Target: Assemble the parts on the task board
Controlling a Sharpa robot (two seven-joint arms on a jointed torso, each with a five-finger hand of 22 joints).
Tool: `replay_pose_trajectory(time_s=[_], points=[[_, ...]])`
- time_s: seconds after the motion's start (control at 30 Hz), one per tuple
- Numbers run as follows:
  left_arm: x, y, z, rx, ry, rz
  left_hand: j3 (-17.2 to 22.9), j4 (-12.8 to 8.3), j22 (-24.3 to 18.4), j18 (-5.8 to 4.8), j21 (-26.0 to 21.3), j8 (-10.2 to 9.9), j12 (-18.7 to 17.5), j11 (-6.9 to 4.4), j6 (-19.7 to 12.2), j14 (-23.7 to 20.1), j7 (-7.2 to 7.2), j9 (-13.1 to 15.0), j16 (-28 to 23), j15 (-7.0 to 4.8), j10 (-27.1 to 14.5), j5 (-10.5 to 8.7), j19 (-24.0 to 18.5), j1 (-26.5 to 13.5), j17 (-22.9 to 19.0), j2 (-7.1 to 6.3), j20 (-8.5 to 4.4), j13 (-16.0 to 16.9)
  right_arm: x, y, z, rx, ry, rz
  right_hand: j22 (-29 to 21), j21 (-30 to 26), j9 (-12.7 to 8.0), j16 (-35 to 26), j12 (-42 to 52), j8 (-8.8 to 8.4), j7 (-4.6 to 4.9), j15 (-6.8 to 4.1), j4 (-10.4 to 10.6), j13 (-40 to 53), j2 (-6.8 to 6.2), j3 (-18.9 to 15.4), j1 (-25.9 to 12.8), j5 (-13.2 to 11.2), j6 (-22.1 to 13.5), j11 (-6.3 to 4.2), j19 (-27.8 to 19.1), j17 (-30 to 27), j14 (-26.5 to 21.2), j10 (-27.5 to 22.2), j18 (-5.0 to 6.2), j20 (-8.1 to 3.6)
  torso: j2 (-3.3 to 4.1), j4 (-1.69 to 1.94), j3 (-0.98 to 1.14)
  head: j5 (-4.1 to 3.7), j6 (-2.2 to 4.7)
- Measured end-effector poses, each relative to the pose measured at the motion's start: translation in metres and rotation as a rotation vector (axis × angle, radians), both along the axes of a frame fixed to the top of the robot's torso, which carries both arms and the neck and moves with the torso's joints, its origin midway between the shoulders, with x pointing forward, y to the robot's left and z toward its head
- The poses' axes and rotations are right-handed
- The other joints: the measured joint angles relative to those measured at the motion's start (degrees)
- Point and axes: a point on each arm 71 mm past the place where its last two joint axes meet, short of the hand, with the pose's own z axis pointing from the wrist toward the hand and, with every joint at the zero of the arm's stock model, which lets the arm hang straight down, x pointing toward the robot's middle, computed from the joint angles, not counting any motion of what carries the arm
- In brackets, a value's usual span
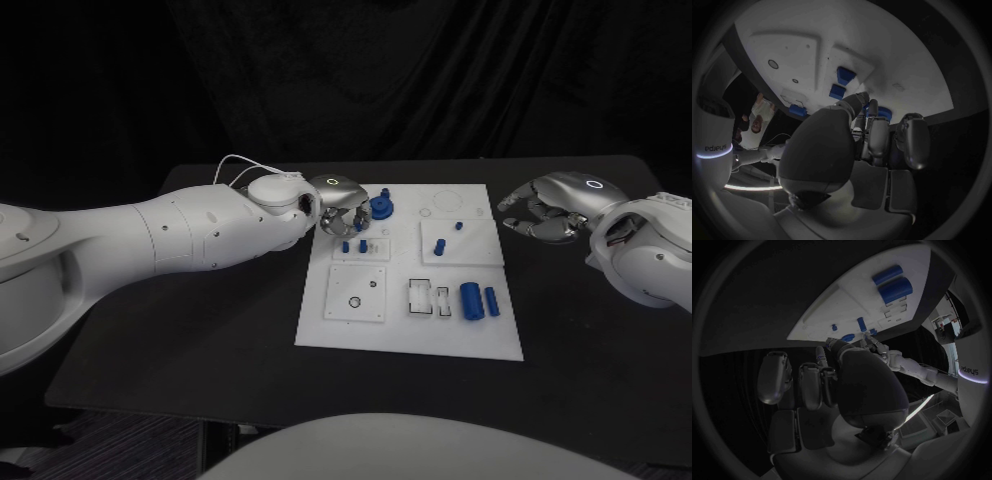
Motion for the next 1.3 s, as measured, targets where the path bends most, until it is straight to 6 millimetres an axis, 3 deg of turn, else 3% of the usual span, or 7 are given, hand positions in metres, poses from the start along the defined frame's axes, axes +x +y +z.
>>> replay_pose_trajectory(time_s=[0.6, 0.73, 0.9, 1.07, 1.1, 1.17, 1.3], points=[[0.0, 0.0, 0.0, 0.002, 0.001, 0.001, 0.0, 0.0, 0.0, 0.01, -0.14, -0.8, -0.21, -0.06, -0.92, 0.0, -0.12, 0.01, -0.35, 0.0, 0.44, -0.01, 0.0, -0.12, -0.41, 0.54, 0.0, 0.06, 0.0, 0.001, 0.0, -0.002, 0.004, 0.002, 0.0, 0.0, 0.0, 0.0, 0.0, 0.0, 0.0, 0.0, 0.0, -0.01, 0.24, 0.0, -0.24, 0.0, 0.0, 0.0, 0.0, 0.0, 0.0, 0.0, 0.0, 0.0, 0.06, 0.06, 0.0, -0.07, 0.0], [0.0, 0.001, -0.002, 0.006, 0.006, 0.003, 0.41, -0.39, 0.0, 0.01, -1.07, -3.33, -2.0, 0.65, -5.87, -0.61, -1.76, -1.24, -0.84, 0.6, -0.65, 0.25, -0.74, -0.01, -1.23, 0.82, 0.1, -0.2, 0.0, 0.001, 0.0, -0.003, 0.005, 0.002, 0.0, 0.0, 0.0, 0.0, 0.0, 0.0, 0.0, 0.0, 0.0, -0.01, 0.23, 0.0, -0.23, 0.0, 0.0, 0.0, 0.0, 0.0, 0.0, 0.0, 0.0, 0.0, 0.04, 0.07, 0.01, -0.07, 0.0], [0.0, 0.002, -0.004, 0.008, 0.01, 0.005, 0.74, -0.06, 0.0, 0.0, -1.89, -3.48, -3.85, 1.33, -11.93, -1.36, -3.71, -3.57, -1.31, 0.92, -4.11, 0.3, -1.47, -1.24, -2.02, 0.2, 0.43, -0.45, 0.0, 0.001, 0.0, -0.003, 0.005, 0.001, -0.01, 0.0, 0.0, 0.0, 0.0, 0.0, 0.0, 0.0, 0.0, -0.01, 0.23, 0.0, -0.23, 0.0, 0.0, 0.0, 0.0, 0.0, 0.0, 0.0, 0.0, 0.0, 0.03, 0.06, 0.01, 0.05, 0.0], [0.0, 0.003, -0.003, 0.003, 0.001, 0.004, 0.83, 0.31, 0.0, 0.01, -2.19, -3.48, -4.43, 1.56, -14.45, -1.45, -5.04, -4.99, -1.31, 1.01, -6.01, 0.3, -1.66, -1.66, -2.3, -0.22, 0.62, -0.3, 0.0, 0.001, 0.0, -0.003, 0.005, 0.001, 0.0, 0.0, 0.0, 0.0, 0.0, 0.0, 0.0, 0.0, 0.0, -0.01, 0.23, 0.0, -0.23, 0.0, 0.0, 0.0, 0.0, 0.0, 0.0, 0.0, 0.0, 0.0, 0.02, 0.05, 0.01, 0.13, 0.0], [0.0, 0.004, -0.003, 0.0, -0.003, 0.004, 0.59, 0.54, 0.0, 0.01, -2.19, -3.48, -4.43, 1.49, -14.77, -1.45, -5.3, -5.2, -1.31, 1.01, -6.08, -0.95, -1.66, -1.87, -2.27, -0.43, 0.62, -0.22, 0.0, 0.001, 0.0, -0.003, 0.005, 0.001, -0.01, 0.0, 0.0, 0.0, 0.0, 0.0, 0.0, 0.0, 0.0, -0.01, 0.23, 0.0, -0.23, 0.0, 0.0, 0.0, 0.0, 0.0, 0.0, 0.0, 0.0, 0.0, 0.02, 0.04, 0.01, 0.13, 0.0], [0.0, 0.006, -0.002, -0.007, -0.014, 0.004, 0.07, 1.06, 0.0, 0.01, -2.19, -3.48, -4.44, 1.3, -15.25, -1.44, -5.44, -5.64, -1.31, 1.01, -6.27, -5.94, -1.66, -1.87, -2.17, -0.43, 0.62, 0.03, 0.0, 0.001, 0.0, -0.003, 0.005, 0.0, -0.01, 0.0, 0.0, 0.0, 0.0, 0.0, 0.0, 0.0, 0.0, -0.01, 0.23, 0.0, -0.23, 0.0, 0.0, 0.0, 0.0, 0.0, 0.0, 0.0, 0.0, 0.0, 0.02, 0.04, 0.01, 0.13, 0.0], [0.001, 0.011, 0.001, -0.028, -0.048, 0.006, -0.24, 1.37, 0.0, 0.01, -2.19, -3.48, -4.43, 1.3, -16.0, -1.45, -5.93, -6.13, -1.31, 1.01, -6.27, -7.26, -1.66, -1.87, -2.1, -0.43, 0.62, 0.31, 0.0, -0.001, 0.0, -0.003, 0.005, -0.002, 0.04, 0.0, -0.06, 0.0, 0.0, 0.0, 0.0, 0.07, -0.17, -0.01, 0.23, 0.17, -0.23, 0.0, 0.0, 0.0, 0.0, 0.0, 0.07, 0.0, 0.0, 0.0, 0.02, 0.05, 0.01, 0.09, 0.0]])
